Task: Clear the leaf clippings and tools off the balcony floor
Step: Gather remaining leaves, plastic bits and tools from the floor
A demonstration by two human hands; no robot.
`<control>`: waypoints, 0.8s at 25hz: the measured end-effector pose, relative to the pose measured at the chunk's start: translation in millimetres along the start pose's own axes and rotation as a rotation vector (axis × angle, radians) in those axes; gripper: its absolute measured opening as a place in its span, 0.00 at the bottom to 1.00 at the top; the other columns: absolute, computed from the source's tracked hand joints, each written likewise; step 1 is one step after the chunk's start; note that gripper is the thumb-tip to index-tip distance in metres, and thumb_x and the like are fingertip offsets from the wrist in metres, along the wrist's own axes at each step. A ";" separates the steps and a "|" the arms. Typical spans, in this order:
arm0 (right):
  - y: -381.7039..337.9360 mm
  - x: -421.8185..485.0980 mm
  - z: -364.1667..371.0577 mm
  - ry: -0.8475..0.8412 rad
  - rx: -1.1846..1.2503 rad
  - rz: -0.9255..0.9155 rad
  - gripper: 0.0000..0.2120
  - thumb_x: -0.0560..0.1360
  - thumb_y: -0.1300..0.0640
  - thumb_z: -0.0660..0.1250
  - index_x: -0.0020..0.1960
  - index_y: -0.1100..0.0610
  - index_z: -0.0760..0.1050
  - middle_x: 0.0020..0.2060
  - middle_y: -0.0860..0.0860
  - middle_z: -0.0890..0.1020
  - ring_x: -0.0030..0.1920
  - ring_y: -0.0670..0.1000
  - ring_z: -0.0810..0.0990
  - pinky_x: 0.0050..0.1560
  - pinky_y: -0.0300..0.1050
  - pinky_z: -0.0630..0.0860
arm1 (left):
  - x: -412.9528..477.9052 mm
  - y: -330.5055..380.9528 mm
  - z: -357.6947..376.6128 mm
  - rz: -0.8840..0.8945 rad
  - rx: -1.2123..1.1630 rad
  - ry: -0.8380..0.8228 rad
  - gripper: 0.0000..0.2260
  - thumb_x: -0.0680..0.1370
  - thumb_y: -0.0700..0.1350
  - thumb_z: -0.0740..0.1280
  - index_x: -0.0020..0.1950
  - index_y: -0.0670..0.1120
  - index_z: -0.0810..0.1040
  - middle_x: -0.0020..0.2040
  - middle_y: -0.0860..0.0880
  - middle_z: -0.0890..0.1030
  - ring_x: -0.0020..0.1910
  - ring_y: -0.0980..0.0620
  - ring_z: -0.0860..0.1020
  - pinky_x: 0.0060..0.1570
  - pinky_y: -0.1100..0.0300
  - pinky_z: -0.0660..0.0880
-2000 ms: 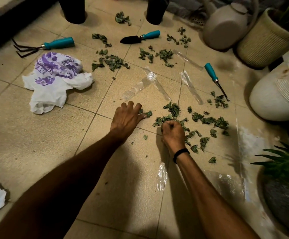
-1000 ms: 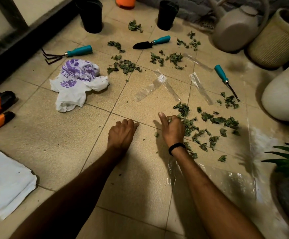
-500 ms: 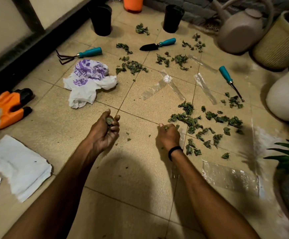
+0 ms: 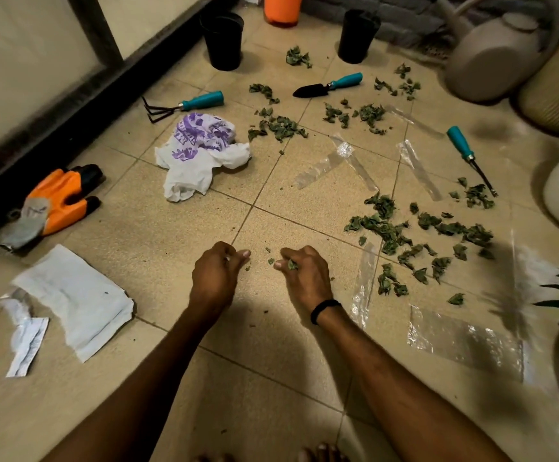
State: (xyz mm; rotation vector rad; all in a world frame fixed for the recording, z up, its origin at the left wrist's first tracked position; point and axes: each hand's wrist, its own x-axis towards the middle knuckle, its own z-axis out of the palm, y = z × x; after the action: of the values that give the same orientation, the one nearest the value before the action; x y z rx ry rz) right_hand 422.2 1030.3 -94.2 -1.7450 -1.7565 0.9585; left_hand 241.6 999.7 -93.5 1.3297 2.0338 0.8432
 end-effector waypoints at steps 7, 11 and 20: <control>-11.5 16.9 24.8 0.077 -0.222 -0.171 0.05 0.78 0.58 0.67 0.47 0.56 0.81 0.43 0.50 0.77 0.46 0.50 0.76 0.45 0.40 0.73 | -10.2 -14.6 17.8 0.175 0.262 -0.097 0.13 0.81 0.53 0.65 0.57 0.44 0.77 0.49 0.46 0.74 0.46 0.46 0.76 0.41 0.57 0.68; -20.3 32.0 8.1 0.158 0.008 0.101 0.06 0.78 0.55 0.68 0.49 0.57 0.81 0.45 0.48 0.82 0.43 0.42 0.76 0.37 0.20 0.65 | -7.5 -16.4 22.5 0.337 0.299 -0.028 0.07 0.81 0.45 0.66 0.50 0.41 0.78 0.45 0.45 0.75 0.41 0.47 0.73 0.38 0.54 0.71; -25.7 39.4 -13.5 0.067 0.552 0.373 0.04 0.74 0.59 0.73 0.48 0.58 0.81 0.43 0.51 0.85 0.42 0.46 0.83 0.34 0.32 0.75 | 17.1 -7.4 5.1 -0.274 -0.602 0.001 0.12 0.84 0.50 0.60 0.49 0.43 0.75 0.40 0.47 0.80 0.31 0.52 0.73 0.31 0.57 0.69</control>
State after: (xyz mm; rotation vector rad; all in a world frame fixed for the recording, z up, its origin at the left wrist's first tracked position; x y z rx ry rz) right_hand 413.0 1072.6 -71.5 -1.7200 -0.9976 1.3627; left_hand 235.1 1014.3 -104.3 0.7012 1.7065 1.1955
